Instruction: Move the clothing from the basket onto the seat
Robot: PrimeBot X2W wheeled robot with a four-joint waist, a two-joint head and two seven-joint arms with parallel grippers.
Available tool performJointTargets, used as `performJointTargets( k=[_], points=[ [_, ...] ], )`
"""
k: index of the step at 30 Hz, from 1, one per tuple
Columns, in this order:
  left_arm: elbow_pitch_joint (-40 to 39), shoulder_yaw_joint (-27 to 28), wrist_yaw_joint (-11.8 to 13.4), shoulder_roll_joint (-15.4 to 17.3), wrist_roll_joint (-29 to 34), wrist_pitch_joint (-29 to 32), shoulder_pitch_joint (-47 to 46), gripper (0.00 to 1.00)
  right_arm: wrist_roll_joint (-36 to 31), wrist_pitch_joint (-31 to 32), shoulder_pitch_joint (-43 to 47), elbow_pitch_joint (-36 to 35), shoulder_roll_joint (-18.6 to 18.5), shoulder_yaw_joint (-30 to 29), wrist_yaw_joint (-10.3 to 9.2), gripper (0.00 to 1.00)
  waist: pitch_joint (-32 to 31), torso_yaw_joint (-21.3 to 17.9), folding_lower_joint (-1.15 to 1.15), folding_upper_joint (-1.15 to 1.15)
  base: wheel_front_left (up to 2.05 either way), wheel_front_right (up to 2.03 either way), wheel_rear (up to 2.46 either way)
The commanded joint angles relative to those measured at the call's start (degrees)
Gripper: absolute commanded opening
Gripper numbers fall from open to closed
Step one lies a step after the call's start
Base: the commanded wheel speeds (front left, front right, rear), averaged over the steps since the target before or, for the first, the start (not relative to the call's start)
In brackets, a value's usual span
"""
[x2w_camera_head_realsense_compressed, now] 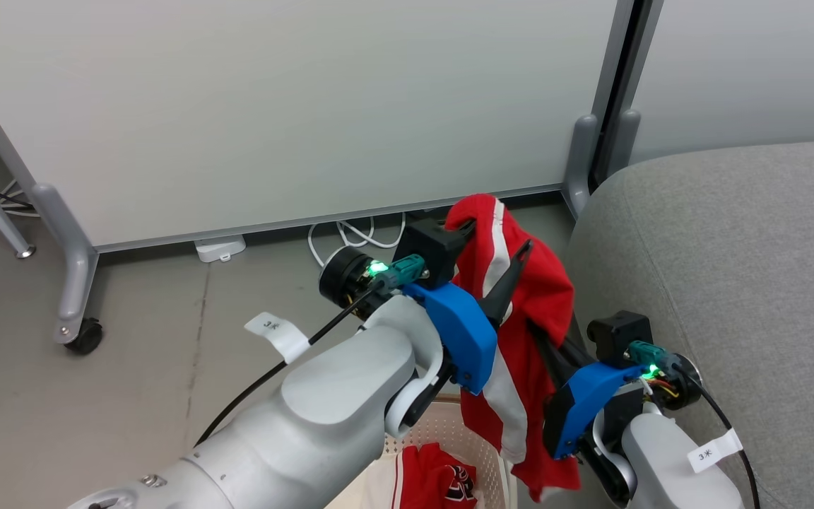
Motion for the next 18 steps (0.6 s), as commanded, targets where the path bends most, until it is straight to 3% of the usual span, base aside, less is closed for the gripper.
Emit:
performJointTargets(
  k=[1,10,18],
  points=[
    [0.39,0.18,0.04,0.03,-0.18,-0.53,0.88,1.0,0.04,-0.46,-0.82,0.1,-0.2,-0.16,0.03,0.0,0.0,-0.03,0.0,0.0,0.0,0.0,0.0],
    [1.78,4.02,-1.52,2.25,0.66,-2.73,5.96,1.0,-0.89,-1.05,-1.19,-0.87,-0.2,-1.7,0.03,0.0,0.27,-0.16,0.0,0.0,0.0,0.0,0.0],
    [-6.55,13.54,-1.38,6.55,8.38,-2.69,13.68,1.0,-2.42,-0.99,-1.08,-3.06,-0.2,-4.49,0.03,0.0,0.86,-1.25,0.0,0.0,0.0,0.0,0.0]
  ],
)
